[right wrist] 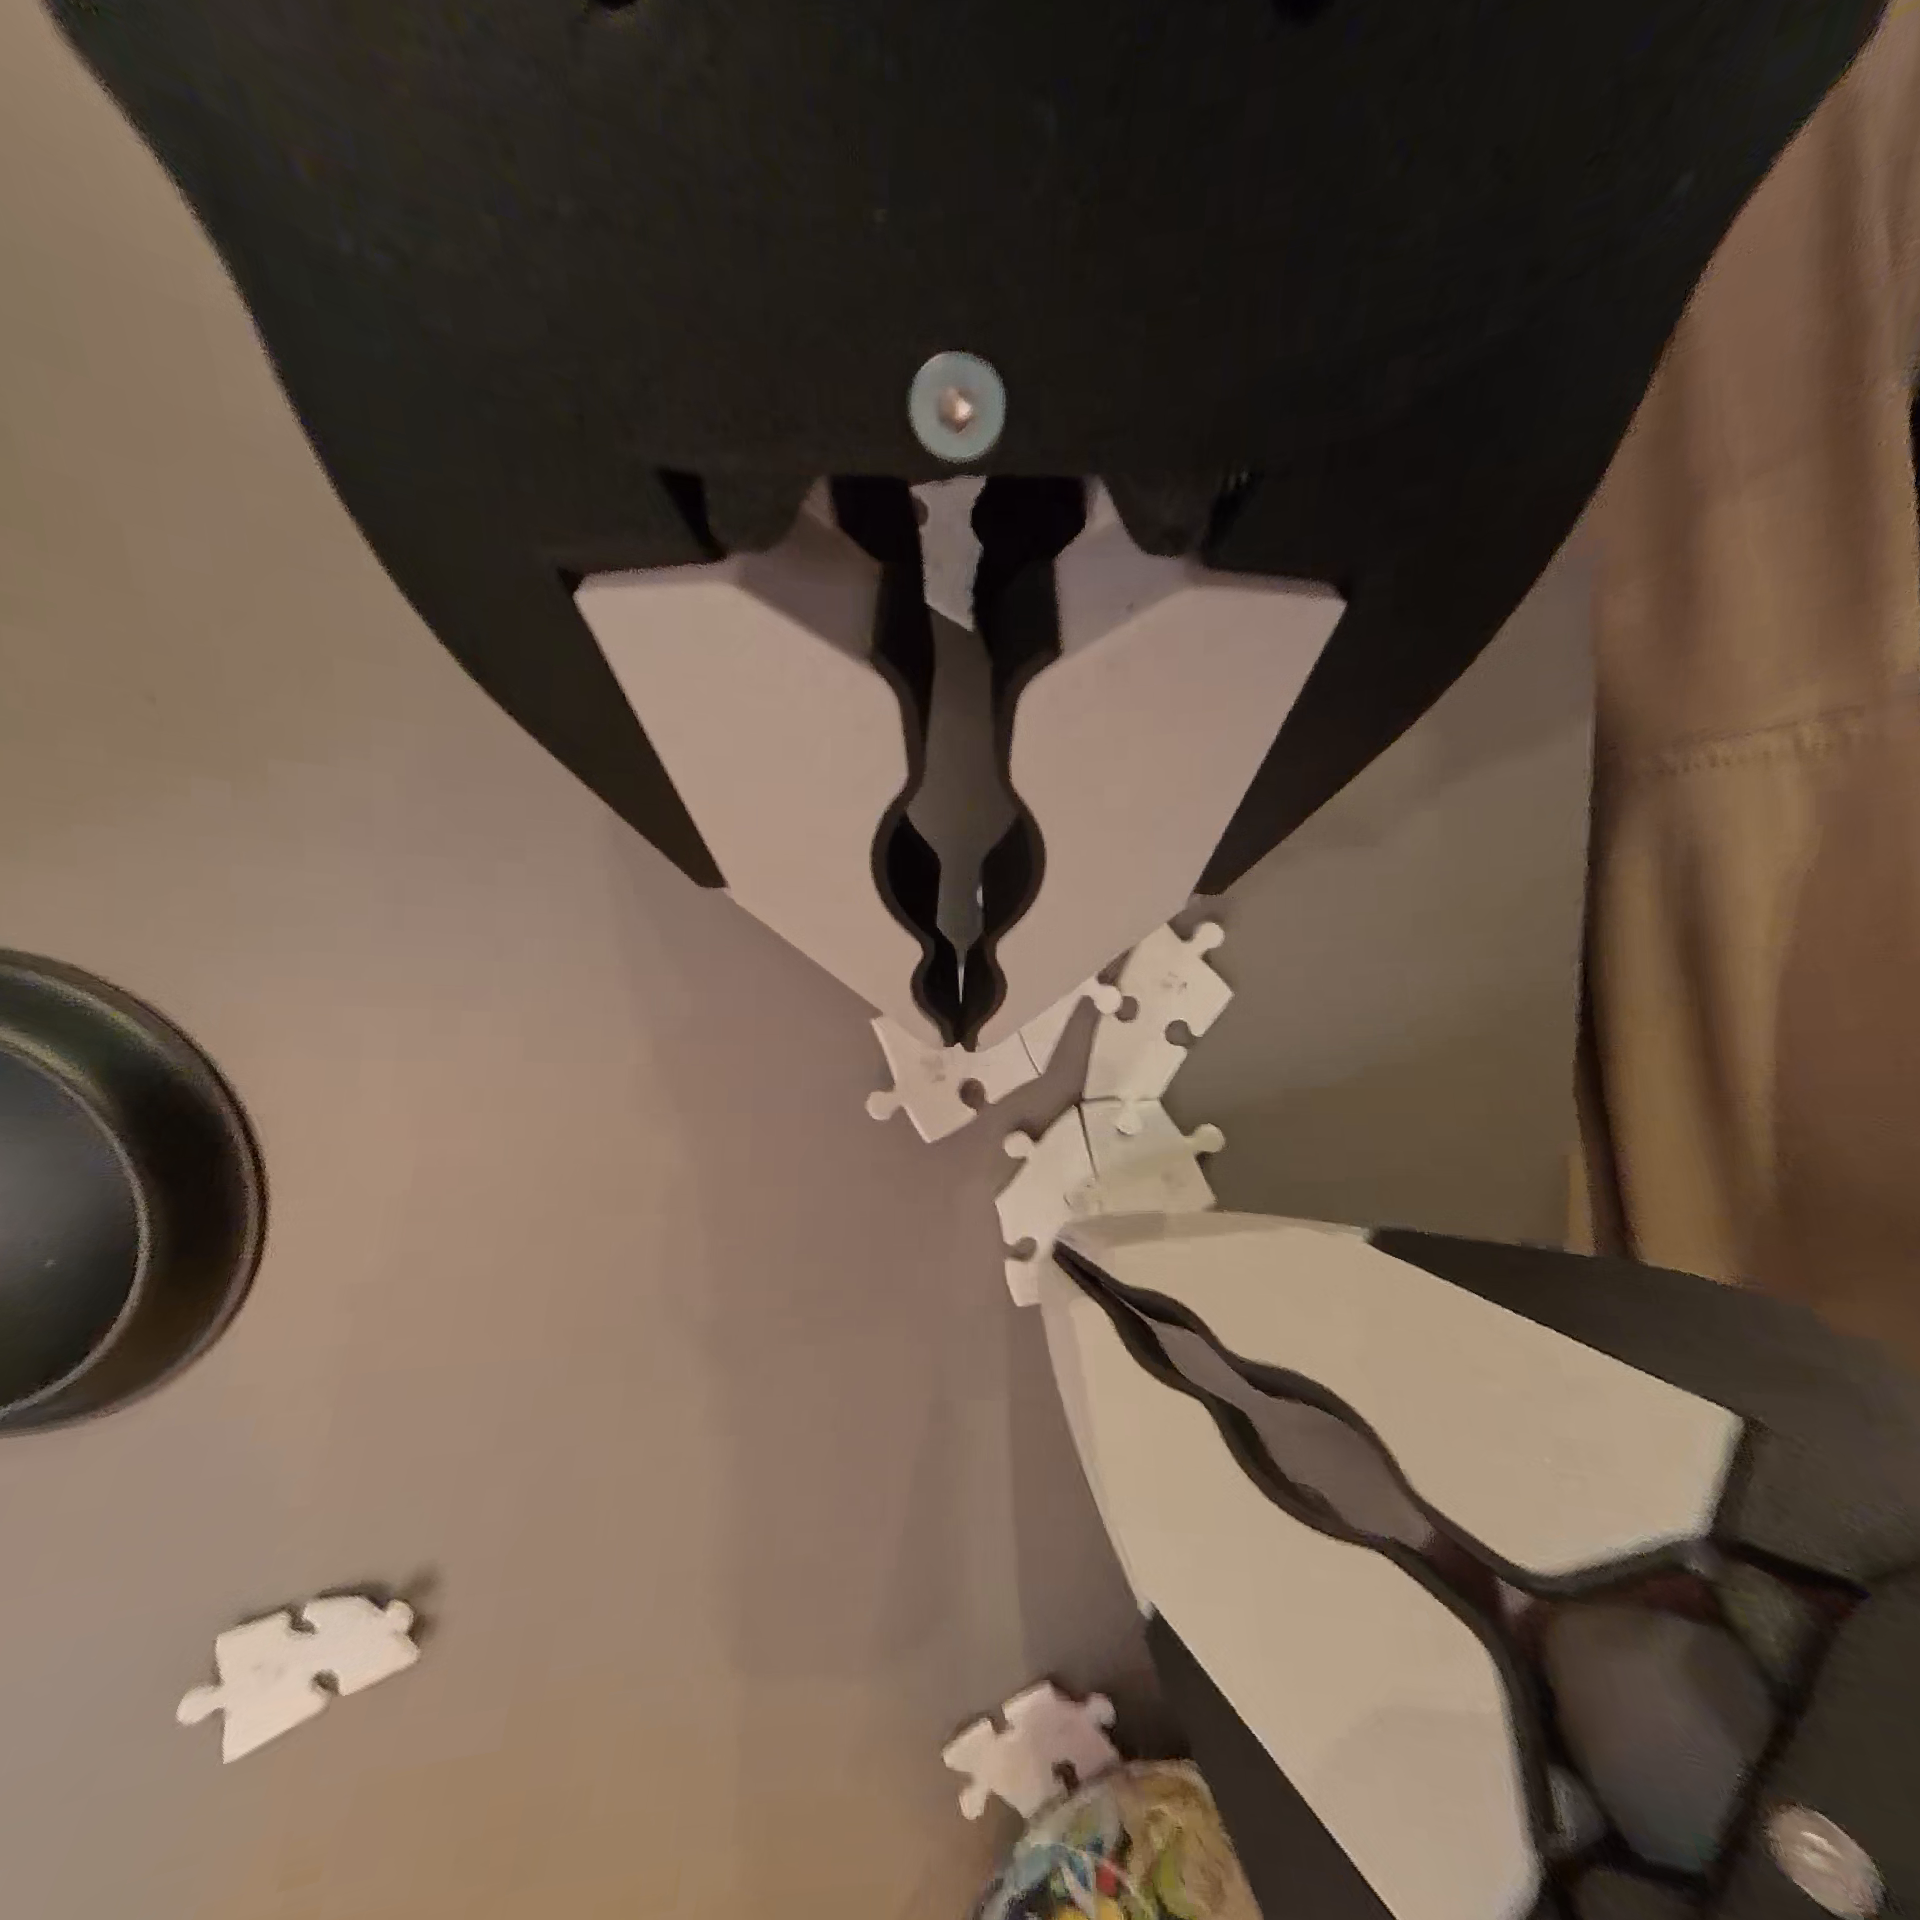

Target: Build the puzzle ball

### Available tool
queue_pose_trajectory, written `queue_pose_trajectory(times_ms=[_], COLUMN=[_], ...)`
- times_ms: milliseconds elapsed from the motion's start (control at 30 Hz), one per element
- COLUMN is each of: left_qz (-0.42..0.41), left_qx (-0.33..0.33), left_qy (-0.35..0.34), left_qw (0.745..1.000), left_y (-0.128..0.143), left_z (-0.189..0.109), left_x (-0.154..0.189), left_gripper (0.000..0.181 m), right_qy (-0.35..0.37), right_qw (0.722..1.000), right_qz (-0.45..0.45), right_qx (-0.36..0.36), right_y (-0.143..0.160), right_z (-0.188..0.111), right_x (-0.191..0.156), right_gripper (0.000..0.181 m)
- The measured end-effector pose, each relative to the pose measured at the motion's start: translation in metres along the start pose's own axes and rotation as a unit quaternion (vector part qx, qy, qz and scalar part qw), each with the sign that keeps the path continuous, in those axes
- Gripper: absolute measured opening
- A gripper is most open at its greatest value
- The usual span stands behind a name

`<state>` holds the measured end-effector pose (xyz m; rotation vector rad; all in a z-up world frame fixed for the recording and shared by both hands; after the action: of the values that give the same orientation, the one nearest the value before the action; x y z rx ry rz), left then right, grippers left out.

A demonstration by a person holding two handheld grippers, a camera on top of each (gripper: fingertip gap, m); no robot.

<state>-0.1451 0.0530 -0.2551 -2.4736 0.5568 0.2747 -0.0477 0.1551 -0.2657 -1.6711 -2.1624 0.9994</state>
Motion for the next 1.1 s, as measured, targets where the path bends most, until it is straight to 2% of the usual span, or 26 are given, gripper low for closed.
queue_pose_trajectory(times_ms=[133,667,767,1100], left_qz=[0.0,0.005,0.011,0.013], left_qx=[-0.021,0.0,0.0,0.002], left_qy=[0.007,0.004,0.0,-0.001], left_qw=[1.0,1.0,1.0,1.0], left_y=[0.005,0.003,0.002,0.002], left_z=[0.007,0.01,0.01,0.01], left_x=[0.003,0.004,0.005,0.005], left_gripper=[0.0,0.0,0.0,0.0], right_qy=[0.001,-0.01,-0.016,-0.01], right_qw=[1.0,1.0,1.0,0.999], right_qz=[-0.005,-0.023,-0.023,-0.03], right_qx=[-0.015,-0.017,0.001,-0.005], right_y=[0.0,-0.003,-0.008,-0.009], right_z=[0.008,0.009,0.006,0.017], right_x=[0.001,0.001,0.0,-0.003], right_gripper=[0.0,0.0,0.0,0.0])
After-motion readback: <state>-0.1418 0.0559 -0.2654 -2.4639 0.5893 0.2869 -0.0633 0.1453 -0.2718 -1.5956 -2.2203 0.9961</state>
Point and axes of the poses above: each gripper's, where its closed fingertips meet, z out along the fingers, y out of its underside, x = y × z across the jaws, the point moved 10 cm from there along -z, back along the fingers, and after that the axes turned 8 degrees about -y, right-handed, at the moved point
